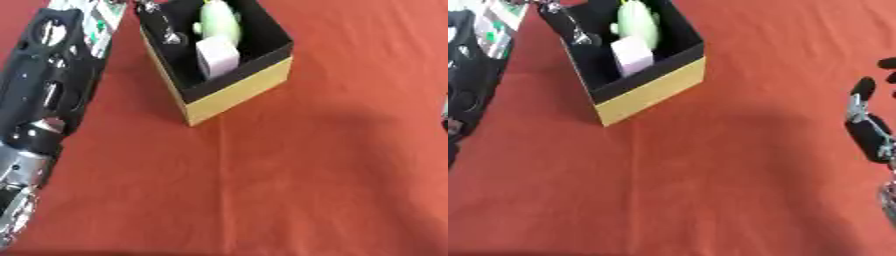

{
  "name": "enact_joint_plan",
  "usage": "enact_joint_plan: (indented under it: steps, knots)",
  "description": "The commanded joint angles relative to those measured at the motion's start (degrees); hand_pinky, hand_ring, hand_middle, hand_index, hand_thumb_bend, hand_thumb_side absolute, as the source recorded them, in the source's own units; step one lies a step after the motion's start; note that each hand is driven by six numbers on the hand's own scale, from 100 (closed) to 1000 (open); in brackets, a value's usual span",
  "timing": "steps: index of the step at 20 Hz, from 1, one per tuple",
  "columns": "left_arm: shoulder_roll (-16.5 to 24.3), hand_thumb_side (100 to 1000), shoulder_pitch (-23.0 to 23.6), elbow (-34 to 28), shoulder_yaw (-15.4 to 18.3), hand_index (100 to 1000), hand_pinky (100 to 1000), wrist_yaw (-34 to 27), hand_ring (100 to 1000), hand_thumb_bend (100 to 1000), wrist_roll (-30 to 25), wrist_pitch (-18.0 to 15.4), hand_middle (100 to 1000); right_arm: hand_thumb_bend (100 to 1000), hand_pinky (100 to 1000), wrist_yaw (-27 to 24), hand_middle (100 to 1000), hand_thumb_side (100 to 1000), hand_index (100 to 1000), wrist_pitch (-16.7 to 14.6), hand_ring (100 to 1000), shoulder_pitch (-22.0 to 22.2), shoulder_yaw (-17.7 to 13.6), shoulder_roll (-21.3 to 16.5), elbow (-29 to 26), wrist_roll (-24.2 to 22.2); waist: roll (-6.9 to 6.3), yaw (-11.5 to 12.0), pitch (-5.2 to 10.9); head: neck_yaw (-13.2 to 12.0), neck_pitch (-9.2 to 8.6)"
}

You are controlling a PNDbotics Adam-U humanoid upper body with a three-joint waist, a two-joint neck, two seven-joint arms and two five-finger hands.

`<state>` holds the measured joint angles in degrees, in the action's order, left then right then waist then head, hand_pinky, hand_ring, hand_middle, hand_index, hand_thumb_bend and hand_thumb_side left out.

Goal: Pick up objects on the table and place them in the box.

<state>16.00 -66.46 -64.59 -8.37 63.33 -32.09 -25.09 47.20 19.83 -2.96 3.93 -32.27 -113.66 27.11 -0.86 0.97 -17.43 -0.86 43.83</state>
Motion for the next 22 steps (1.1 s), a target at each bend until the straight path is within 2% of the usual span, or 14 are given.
enact_joint_plan:
  steps: [1, 3, 5, 10, 14, 15, 18, 22]
  knots:
    - [-0.42, 680, -0.59, -3.81, 1.72, 922, 774, -2.76, 874, 100, 2.31, 1.08, 898, 100, 470, 0.12, 493, 133, 693, -0.04, 451, -0.07, -0.84, -1.01, -0.93, -0.12, 0.39, 0.22, 1.52, 0.13, 0.29]
    - [-0.50, 596, -0.03, -6.61, 2.24, 921, 739, -4.58, 843, 100, 4.11, 1.37, 877, 100, 470, 0.17, 494, 133, 693, -0.10, 451, -0.06, -0.97, -1.04, -0.93, -0.16, 0.47, 0.50, 1.61, 0.25, 0.29]
    - [-0.24, 552, 0.90, -9.65, 2.46, 921, 718, -6.47, 826, 100, 6.00, 1.61, 866, 100, 469, 0.18, 494, 131, 694, -0.13, 451, -0.03, -1.07, -1.04, -0.93, -0.12, 0.56, 0.83, 1.68, 0.47, 0.29]
    - [1.72, 550, 4.46, -17.54, 3.10, 919, 691, -11.34, 803, 100, 10.86, 2.21, 845, 100, 468, -0.09, 495, 127, 694, -0.39, 452, -0.18, -1.33, -1.13, -0.93, 0.41, 0.85, 1.59, 1.93, 1.18, 0.29]
    - [3.36, 550, 6.70, -23.48, 1.21, 919, 691, -14.99, 803, 100, 14.52, 5.37, 845, 100, 468, -0.24, 495, 127, 694, -0.51, 452, -0.22, -1.37, -1.23, -0.93, 0.56, 0.80, 1.61, 1.90, 1.23, 0.29]
    - [3.83, 567, 7.26, -24.95, 0.72, 905, 631, -15.94, 757, 100, 15.46, 6.30, 798, 100, 465, -0.25, 503, 149, 700, -0.55, 460, -0.28, -1.42, -1.26, -0.93, 0.60, 0.82, 1.65, 1.93, 1.44, 0.29]
    - [6.09, 572, 10.57, -29.14, 2.97, 897, 619, -18.60, 748, 100, 18.12, 8.95, 786, 100, 474, -1.34, 508, 162, 703, -2.08, 467, -2.08, -2.52, -1.28, -0.93, 2.33, 1.73, 3.56, 2.62, 4.07, 0.29]
    - [8.86, 578, 16.21, -34.90, 7.81, 893, 617, -22.15, 745, 100, 21.67, 9.76, 780, 100, 488, -2.88, 513, 165, 705, -3.78, 473, -2.83, -3.02, -1.65, -0.93, 4.64, 1.88, 4.27, 3.09, 4.93, 0.29]
